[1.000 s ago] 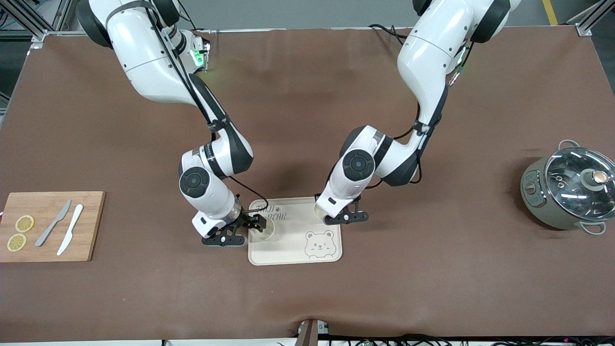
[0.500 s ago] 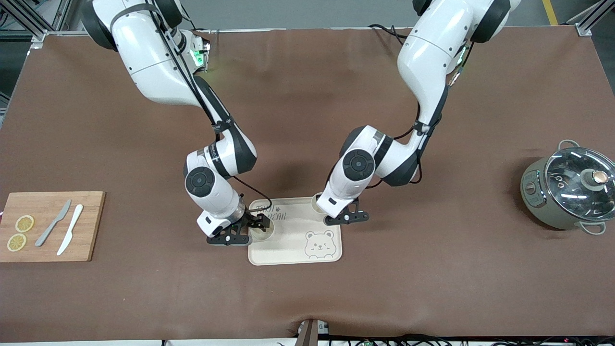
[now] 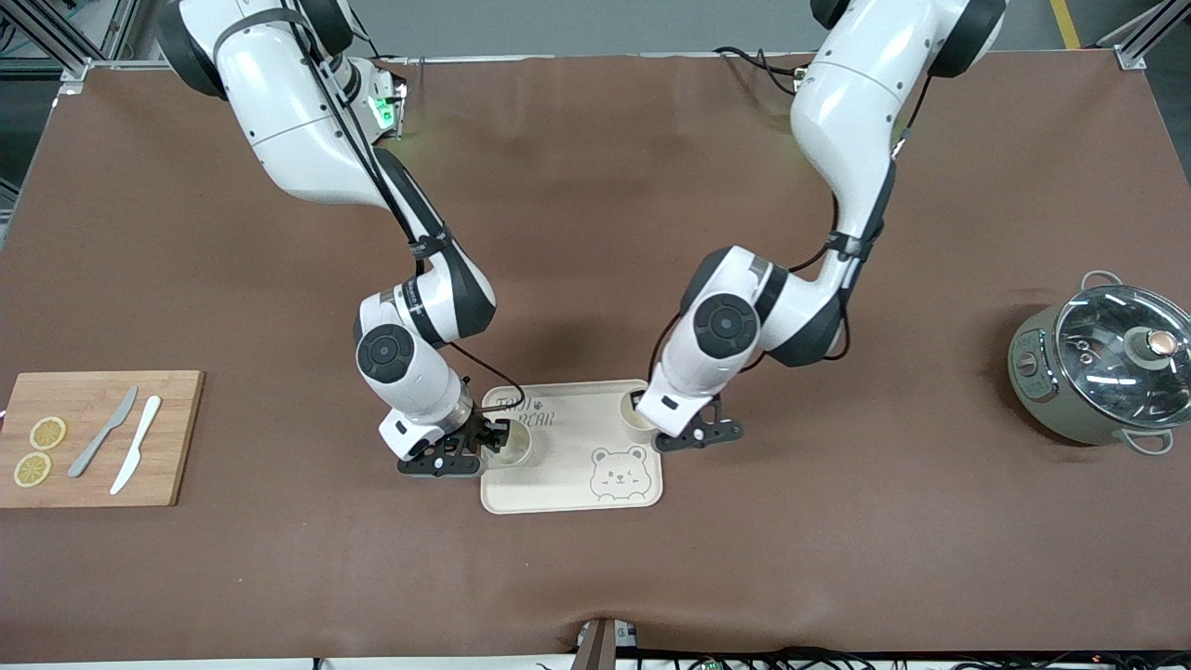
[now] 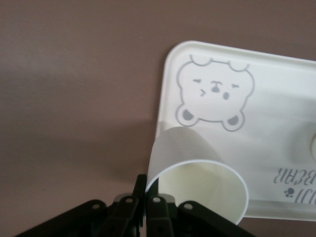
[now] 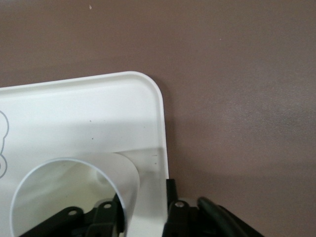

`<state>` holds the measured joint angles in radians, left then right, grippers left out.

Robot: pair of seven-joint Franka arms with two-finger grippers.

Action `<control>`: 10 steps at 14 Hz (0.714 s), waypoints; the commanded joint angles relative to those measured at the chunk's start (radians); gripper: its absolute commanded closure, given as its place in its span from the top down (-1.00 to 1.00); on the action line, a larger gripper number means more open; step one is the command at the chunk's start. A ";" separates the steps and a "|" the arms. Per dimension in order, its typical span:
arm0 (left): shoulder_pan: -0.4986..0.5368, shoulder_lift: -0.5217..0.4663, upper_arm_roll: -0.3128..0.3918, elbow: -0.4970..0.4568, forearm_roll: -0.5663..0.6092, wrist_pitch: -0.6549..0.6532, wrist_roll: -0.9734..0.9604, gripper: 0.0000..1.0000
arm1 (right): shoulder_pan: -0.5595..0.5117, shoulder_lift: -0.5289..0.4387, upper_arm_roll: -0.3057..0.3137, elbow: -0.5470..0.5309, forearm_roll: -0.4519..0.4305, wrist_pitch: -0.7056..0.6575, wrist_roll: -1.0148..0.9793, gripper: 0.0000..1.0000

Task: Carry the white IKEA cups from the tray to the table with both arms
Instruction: 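Lift the cups off the tray with both grippers and carry them apart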

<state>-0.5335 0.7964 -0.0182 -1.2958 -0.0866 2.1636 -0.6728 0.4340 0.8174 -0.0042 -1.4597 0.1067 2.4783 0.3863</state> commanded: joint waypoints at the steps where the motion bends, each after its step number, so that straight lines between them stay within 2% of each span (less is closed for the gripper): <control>1: 0.042 -0.037 0.000 0.000 -0.005 -0.073 0.088 -1.00 | 0.003 0.019 -0.003 0.027 0.008 -0.001 0.016 -0.75; 2: 0.064 -0.045 -0.002 0.000 -0.005 -0.096 0.123 -1.00 | 0.005 0.019 -0.003 0.027 0.008 0.001 0.016 -0.91; 3: 0.085 -0.058 0.000 0.000 -0.005 -0.114 0.160 -1.00 | 0.005 0.019 -0.003 0.027 0.008 0.001 0.016 -0.99; 10: 0.237 -0.114 0.003 -0.002 -0.002 -0.214 0.359 -1.00 | 0.005 0.019 -0.003 0.033 0.011 -0.002 0.016 -1.00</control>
<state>-0.3304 0.7126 -0.0119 -1.2861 -0.0866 1.9769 -0.3773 0.4340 0.8186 -0.0043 -1.4578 0.1067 2.4785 0.3885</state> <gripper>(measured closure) 0.969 0.965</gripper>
